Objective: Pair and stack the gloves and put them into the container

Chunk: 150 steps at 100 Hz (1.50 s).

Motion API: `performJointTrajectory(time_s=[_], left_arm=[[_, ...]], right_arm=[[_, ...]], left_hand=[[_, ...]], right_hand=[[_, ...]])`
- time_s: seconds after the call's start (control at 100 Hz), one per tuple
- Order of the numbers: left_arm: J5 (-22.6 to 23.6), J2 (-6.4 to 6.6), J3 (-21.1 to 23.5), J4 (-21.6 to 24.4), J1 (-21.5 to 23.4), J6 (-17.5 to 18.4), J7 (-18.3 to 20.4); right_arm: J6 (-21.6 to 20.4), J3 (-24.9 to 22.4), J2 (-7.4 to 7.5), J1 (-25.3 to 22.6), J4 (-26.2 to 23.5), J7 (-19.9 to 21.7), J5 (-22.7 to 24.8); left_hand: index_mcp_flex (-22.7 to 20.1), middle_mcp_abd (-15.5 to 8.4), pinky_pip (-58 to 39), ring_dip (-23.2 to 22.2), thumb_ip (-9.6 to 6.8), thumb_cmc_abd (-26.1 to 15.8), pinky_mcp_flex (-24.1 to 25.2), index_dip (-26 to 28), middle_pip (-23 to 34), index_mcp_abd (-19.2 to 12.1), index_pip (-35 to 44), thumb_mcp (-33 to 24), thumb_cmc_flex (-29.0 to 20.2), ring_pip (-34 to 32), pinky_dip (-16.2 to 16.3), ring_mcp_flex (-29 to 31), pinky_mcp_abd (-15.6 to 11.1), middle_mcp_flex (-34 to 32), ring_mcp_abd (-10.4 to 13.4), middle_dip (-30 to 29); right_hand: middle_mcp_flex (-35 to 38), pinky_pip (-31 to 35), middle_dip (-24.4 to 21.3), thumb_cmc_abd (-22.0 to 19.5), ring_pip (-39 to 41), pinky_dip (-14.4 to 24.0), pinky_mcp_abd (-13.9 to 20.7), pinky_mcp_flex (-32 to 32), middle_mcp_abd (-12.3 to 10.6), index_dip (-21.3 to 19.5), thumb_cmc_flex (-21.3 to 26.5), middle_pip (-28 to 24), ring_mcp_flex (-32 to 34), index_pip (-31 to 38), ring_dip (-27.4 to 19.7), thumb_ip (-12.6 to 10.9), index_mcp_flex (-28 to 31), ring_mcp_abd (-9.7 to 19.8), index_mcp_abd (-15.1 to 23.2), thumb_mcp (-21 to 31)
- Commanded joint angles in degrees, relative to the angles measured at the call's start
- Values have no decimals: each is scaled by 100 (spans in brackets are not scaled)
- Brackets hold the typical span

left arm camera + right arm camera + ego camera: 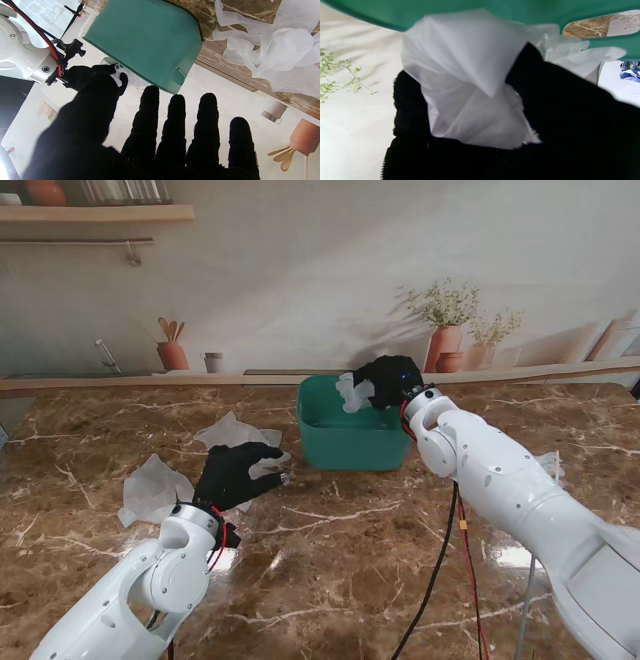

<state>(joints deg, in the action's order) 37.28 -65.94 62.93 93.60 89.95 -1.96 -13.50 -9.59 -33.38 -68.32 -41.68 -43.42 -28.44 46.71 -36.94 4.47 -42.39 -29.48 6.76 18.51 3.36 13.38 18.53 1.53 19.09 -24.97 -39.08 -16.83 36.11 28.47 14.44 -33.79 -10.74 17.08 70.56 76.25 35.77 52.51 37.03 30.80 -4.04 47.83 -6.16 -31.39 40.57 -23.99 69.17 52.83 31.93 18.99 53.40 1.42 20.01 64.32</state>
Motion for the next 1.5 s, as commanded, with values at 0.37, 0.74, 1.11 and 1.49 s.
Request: performJointTrajectory(time_s=[0.37,0.74,1.11,1.49], left_arm=[[22,15,-7,-33,9,-30,16],[-5,8,-47,-82,-40,6,7],[-125,-18,-37,-140,-60,141,-63],[-77,-1,-18,-76,-43,255,-40]], right_arm=[[145,-426,228,-240,-524,751,247],[69,-1152,437,-707,-1274,1153,575],[254,-3178,827,-2275,-2844,1408,1898],[1395,-4295,962,-3281,-2845,1465,2541]], left_hand=[[-40,-129,218,79,-182,-231,134,33,-160,-154,4,159,55,262,-39,-236,31,159,310,-52],[-51,-118,243,84,-177,-214,139,34,-166,-154,8,134,64,270,-41,-241,45,155,297,-55],[-59,-102,212,76,-175,-249,93,28,-165,-127,-2,191,101,255,-23,-246,-16,165,285,-54],[-39,-124,216,84,-184,-269,109,26,-170,-148,-10,267,88,265,-36,-258,-2,183,312,-58]], right_hand=[[-2008,-1082,-1100,83,-1481,192,-60,-1417,-72,163,-1593,577,-1547,-3013,-279,-977,-1250,107,-1085,137],[-2311,-1318,-1238,-265,-1633,295,-94,-1671,-51,296,-2431,737,-1818,-3242,-338,-955,-1485,6,-1037,-252],[-2234,-1601,-1261,-670,-1675,339,-101,-1750,-24,278,-2292,718,-1850,-3166,-364,-1051,-1316,91,-1066,-481],[-2241,-1696,-1251,-784,-1693,370,-101,-1829,37,275,-2069,719,-1915,-3183,-380,-1124,-1363,47,-1198,-540]])
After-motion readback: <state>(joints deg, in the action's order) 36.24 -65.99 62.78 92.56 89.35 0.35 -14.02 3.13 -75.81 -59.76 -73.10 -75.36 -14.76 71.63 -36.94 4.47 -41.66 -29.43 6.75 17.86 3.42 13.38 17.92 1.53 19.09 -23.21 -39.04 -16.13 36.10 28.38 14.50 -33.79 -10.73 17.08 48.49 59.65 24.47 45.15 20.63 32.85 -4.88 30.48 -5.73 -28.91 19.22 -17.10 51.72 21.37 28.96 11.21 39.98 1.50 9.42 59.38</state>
